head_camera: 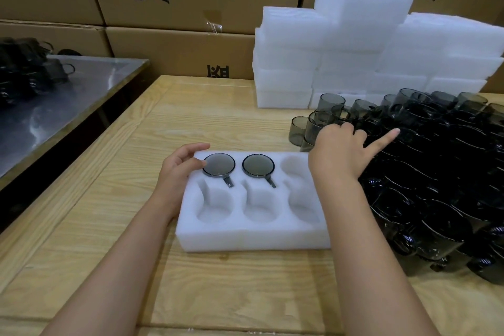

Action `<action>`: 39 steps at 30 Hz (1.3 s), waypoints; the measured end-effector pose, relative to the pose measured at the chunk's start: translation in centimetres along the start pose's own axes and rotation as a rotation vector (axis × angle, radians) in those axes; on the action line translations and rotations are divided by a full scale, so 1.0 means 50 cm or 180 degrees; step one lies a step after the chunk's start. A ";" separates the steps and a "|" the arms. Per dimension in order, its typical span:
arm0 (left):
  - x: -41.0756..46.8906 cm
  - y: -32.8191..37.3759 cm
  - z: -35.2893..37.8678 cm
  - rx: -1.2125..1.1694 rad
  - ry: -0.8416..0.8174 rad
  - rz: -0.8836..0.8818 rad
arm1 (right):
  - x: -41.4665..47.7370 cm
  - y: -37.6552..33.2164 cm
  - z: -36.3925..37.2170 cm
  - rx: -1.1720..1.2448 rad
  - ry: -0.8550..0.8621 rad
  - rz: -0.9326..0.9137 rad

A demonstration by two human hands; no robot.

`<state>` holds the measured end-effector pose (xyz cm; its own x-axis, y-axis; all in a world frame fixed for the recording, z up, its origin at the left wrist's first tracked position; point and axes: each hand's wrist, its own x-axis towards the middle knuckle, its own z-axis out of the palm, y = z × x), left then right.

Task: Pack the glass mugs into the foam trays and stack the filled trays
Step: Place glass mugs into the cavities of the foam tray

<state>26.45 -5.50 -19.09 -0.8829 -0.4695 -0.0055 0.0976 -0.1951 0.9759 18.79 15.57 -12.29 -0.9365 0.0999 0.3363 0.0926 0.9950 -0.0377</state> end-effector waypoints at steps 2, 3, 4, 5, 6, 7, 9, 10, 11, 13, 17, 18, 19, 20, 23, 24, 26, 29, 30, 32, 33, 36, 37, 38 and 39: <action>-0.002 0.001 0.001 0.0013 0.0015 0.0000 | -0.007 0.000 -0.007 0.0184 0.0149 -0.0053; -0.003 0.001 0.001 0.0026 0.0030 -0.0005 | -0.011 0.000 -0.011 0.0327 0.0232 -0.0094; -0.003 0.001 0.001 0.0032 0.0037 -0.0018 | -0.016 -0.001 -0.015 0.0501 0.0328 -0.0162; -0.003 0.001 0.001 0.0031 0.0036 -0.0032 | -0.022 -0.002 -0.016 0.0714 0.0445 -0.0272; -0.003 0.001 0.001 0.0032 0.0032 -0.0037 | -0.030 -0.004 -0.017 0.0986 0.0577 -0.0450; -0.002 0.001 0.000 0.0042 0.0029 -0.0031 | -0.038 -0.007 -0.016 0.1325 0.0699 -0.0700; -0.002 0.001 0.001 0.0058 0.0021 -0.0010 | -0.060 -0.014 -0.011 0.2051 0.0763 -0.1265; -0.001 0.001 0.002 0.0058 0.0020 0.0001 | -0.072 -0.017 -0.005 0.2309 0.0676 -0.1488; -0.002 0.000 0.001 0.0046 0.0015 0.0014 | -0.083 -0.018 0.003 0.2470 0.0562 -0.1651; -0.001 0.001 0.000 0.0007 -0.0020 0.0018 | -0.100 -0.016 0.019 0.2653 0.0362 -0.1815; -0.001 0.002 -0.003 -0.0004 -0.0151 0.0018 | -0.106 -0.007 0.032 0.2913 0.0421 -0.1811; -0.002 0.001 -0.004 0.0060 -0.0184 0.0082 | -0.105 -0.007 0.033 0.2909 0.0495 -0.1821; -0.004 0.004 -0.006 0.0276 -0.0190 0.0257 | -0.106 -0.008 0.035 0.2895 0.0545 -0.1839; -0.007 0.009 -0.009 0.0679 -0.0167 0.0566 | -0.106 -0.008 0.036 0.2889 0.0567 -0.1849; -0.022 0.040 -0.009 0.1944 -0.0300 0.1735 | -0.111 -0.007 0.037 0.2927 0.0702 -0.1828; -0.029 0.052 -0.002 0.2136 -0.0437 0.1931 | -0.112 -0.007 0.037 0.2955 0.0773 -0.1826; -0.045 0.069 0.026 0.2499 -0.0716 0.2078 | -0.114 -0.007 0.037 0.3024 0.0910 -0.1857; -0.068 0.064 0.086 0.2833 -0.1208 0.1819 | -0.119 -0.009 0.034 0.3171 0.1084 -0.1909; -0.074 0.056 0.103 0.2779 -0.1263 0.1616 | -0.121 -0.008 0.033 0.3203 0.1172 -0.1926; -0.080 0.042 0.121 0.2606 -0.1146 0.1268 | -0.122 -0.005 0.031 0.3237 0.1317 -0.1979; -0.080 0.037 0.121 0.2519 -0.1065 0.1168 | -0.123 -0.004 0.029 0.3300 0.1326 -0.2002; -0.072 0.033 0.111 0.2082 -0.1021 0.1077 | -0.124 -0.004 0.022 0.3714 0.1173 -0.1906; -0.071 0.033 0.108 0.1976 -0.1070 0.1075 | -0.124 -0.002 0.021 0.3828 0.1059 -0.1825; -0.071 0.033 0.107 0.1944 -0.1130 0.1071 | -0.122 0.001 0.019 0.3904 0.0903 -0.1736; -0.073 0.032 0.107 0.1974 -0.1196 0.1070 | -0.121 0.006 0.020 0.3984 0.0648 -0.1665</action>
<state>27.37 0.49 -16.36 -0.9580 -0.0749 0.2767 0.2104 0.4719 0.8562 24.15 15.28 -15.25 -0.6915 -0.1755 0.7007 -0.7191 0.2590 -0.6448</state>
